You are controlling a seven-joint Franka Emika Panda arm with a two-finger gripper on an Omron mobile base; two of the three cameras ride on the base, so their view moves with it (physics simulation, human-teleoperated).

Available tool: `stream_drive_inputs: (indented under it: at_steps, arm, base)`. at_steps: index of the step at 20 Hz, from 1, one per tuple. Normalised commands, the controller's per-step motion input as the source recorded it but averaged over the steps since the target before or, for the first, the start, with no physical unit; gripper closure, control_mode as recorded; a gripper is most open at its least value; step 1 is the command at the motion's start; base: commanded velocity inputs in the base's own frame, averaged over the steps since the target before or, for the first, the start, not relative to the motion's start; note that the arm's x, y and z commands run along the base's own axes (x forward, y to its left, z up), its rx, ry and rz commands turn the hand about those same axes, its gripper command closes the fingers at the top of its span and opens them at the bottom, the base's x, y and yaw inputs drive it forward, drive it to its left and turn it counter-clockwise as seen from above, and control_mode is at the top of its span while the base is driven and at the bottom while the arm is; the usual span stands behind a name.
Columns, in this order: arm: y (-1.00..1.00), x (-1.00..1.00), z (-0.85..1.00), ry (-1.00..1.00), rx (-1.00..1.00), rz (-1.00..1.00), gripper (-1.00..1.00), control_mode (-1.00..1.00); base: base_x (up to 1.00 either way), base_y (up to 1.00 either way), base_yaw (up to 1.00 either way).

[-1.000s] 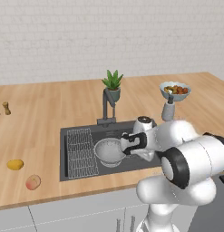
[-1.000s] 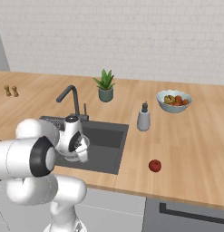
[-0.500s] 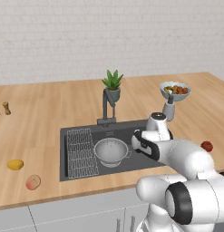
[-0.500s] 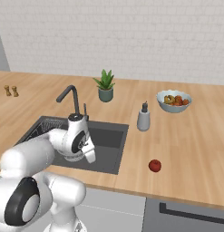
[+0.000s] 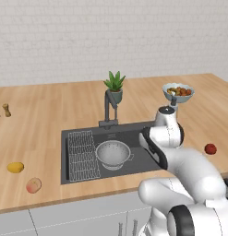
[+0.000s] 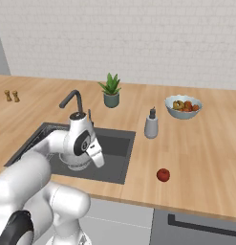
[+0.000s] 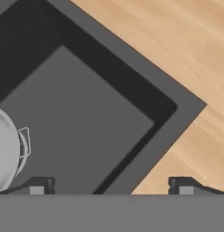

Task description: Put the colander in the sink, put the mango, peach, apple in the colander, and turn on the sink faucet and pour water over the colander.

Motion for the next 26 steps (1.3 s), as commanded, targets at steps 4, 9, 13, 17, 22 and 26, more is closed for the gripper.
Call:
stream_drive_inputs:
  at_steps: [4, 9, 13, 17, 22, 26]
  arm:
    - [-0.59, -0.12, 0.14, 0.0, 0.0, 0.0, -1.0, -1.0]
    - [-0.46, -0.02, 0.0, 0.0, 0.0, 0.01, -1.0, -1.0]
    - [-0.5, 0.0, 0.0, 0.0, 0.0, 0.0, -1.0, -1.0]
    - [-0.57, 0.08, 0.0, 0.0, -0.01, 0.0, -1.0, -1.0]
    - [-0.65, 0.0, 0.0, 0.01, -0.04, 0.0, -1.0, -1.0]
    - [-0.75, 0.0, 0.0, 0.03, 0.0, 0.0, -1.0, -1.0]
  base:
    - [0.0, 0.0, 0.0]
    - [0.0, 0.0, 0.0]
    - [0.0, 0.0, 0.0]
    - [0.0, 0.0, 0.0]
    - [0.0, 0.0, 0.0]
    - [0.0, 0.0, 0.0]
